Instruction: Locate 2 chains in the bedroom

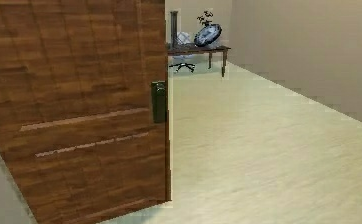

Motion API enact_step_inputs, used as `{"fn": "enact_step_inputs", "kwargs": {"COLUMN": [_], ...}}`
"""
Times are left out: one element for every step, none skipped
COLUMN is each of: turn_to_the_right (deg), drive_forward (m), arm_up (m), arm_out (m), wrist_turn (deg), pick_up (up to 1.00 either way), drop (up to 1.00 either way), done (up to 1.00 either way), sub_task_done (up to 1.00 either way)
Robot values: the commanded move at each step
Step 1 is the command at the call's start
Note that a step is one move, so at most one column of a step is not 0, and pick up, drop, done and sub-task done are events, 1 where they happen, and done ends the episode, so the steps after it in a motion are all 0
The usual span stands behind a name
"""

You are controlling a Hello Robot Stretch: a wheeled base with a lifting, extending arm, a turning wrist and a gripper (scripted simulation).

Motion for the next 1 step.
{"fn": "enact_step_inputs", "kwargs": {"turn_to_the_right": [-12.0], "drive_forward": [0.00], "arm_up": [0.00], "arm_out": [0.00], "wrist_turn": [0.0], "pick_up": [0.00], "drop": [0.00], "done": [0.00], "sub_task_done": [0.00]}}
